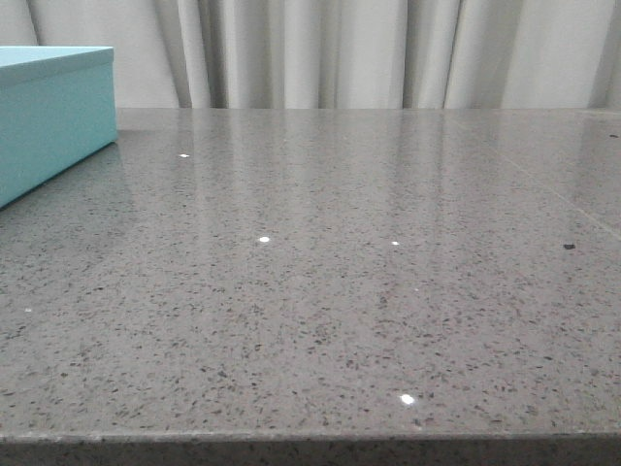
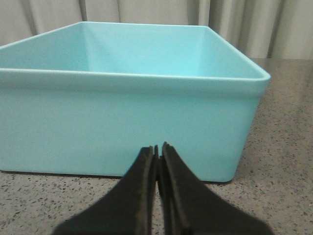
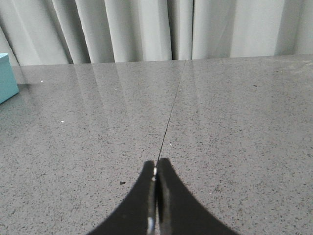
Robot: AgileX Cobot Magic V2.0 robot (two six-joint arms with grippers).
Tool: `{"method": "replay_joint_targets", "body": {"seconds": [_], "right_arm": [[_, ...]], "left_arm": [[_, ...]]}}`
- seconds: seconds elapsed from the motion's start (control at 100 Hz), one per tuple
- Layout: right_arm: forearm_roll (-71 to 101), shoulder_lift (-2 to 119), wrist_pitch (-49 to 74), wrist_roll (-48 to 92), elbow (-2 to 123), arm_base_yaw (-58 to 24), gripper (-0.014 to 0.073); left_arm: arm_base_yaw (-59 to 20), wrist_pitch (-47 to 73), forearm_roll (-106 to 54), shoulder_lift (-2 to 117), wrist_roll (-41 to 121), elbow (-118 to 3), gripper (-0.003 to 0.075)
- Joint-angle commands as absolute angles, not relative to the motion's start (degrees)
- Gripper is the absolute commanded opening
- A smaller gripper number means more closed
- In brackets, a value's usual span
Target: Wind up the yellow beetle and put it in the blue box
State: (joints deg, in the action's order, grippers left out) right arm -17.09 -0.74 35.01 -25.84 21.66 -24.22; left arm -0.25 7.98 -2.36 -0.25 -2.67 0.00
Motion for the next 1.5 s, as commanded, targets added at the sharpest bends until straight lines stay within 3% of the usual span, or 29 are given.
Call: {"method": "replay_joint_targets", "body": {"seconds": [0.0,0.55,0.7,0.89,1.05,1.32,1.49], "right_arm": [[-18.53,-1.76,30.22,-25.49,22.92,-24.11,-0.0068],[-21.25,-1.76,27.92,-25.49,21.43,-23.47,-0.0068],[-17.97,-1.76,19.41,-23.19,17.78,-18.87,-0.0068],[-3.96,-1.76,6.83,-7.43,11.97,-9.62,-0.0068],[-1.41,-1.76,0.39,-5.95,7.63,-2.95,-0.0068],[-1.63,-1.76,-7.84,-6.05,-0.88,-0.96,-0.0068],[-1.74,-1.82,-5.31,-6.05,-0.84,-0.96,-0.0068]], "left_arm": [[-0.63,3.89,-2.52,-2.08,-3.27,1.22,-0.0018],[-0.63,3.89,-2.52,-2.08,-3.27,1.22,-0.0018],[-0.63,3.89,-2.52,-2.08,-3.27,1.22,-0.0018],[-0.63,3.89,-2.52,-2.08,-3.27,1.22,-0.0018],[-0.63,3.89,-2.52,-2.08,-3.27,1.22,-0.0019],[-0.63,3.89,-2.52,-2.08,-3.27,1.22,-0.0018],[-0.63,3.89,-2.52,-2.08,-3.27,1.22,-0.0018]]}}
